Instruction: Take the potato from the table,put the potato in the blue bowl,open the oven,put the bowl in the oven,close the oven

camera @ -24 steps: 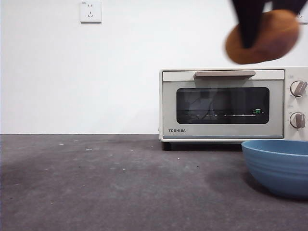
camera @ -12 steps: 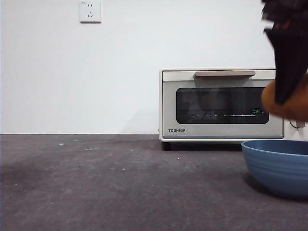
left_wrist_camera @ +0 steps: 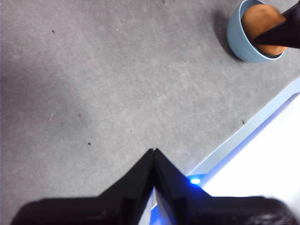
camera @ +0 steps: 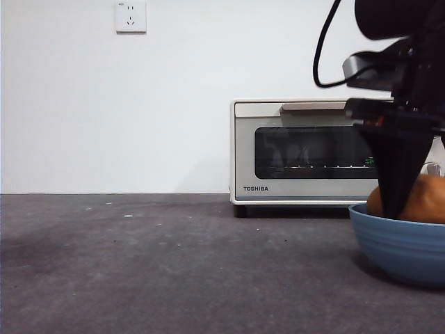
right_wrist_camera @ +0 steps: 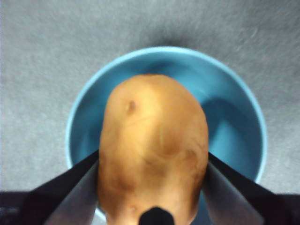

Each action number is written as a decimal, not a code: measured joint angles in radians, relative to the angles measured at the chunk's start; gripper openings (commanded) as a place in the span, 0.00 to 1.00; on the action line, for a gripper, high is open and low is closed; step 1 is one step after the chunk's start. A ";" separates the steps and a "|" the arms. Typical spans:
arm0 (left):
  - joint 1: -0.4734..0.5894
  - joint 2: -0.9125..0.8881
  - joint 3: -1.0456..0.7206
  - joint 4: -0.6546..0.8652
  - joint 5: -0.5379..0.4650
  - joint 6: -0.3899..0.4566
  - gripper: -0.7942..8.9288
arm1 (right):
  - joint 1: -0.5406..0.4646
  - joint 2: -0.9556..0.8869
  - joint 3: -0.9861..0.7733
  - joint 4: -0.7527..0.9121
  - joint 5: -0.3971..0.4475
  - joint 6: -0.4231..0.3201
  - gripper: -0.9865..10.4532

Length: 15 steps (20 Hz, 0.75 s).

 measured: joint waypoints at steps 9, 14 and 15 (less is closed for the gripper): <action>0.000 0.000 0.000 0.000 0.000 0.000 0.08 | 0.000 0.019 0.000 0.024 0.000 0.000 0.54; 0.000 0.000 0.000 0.000 0.000 0.000 0.08 | 0.000 0.019 0.032 -0.028 0.011 -0.028 0.53; 0.000 0.000 0.000 0.000 0.000 0.000 0.08 | 0.000 0.019 0.066 -0.067 0.025 -0.034 0.53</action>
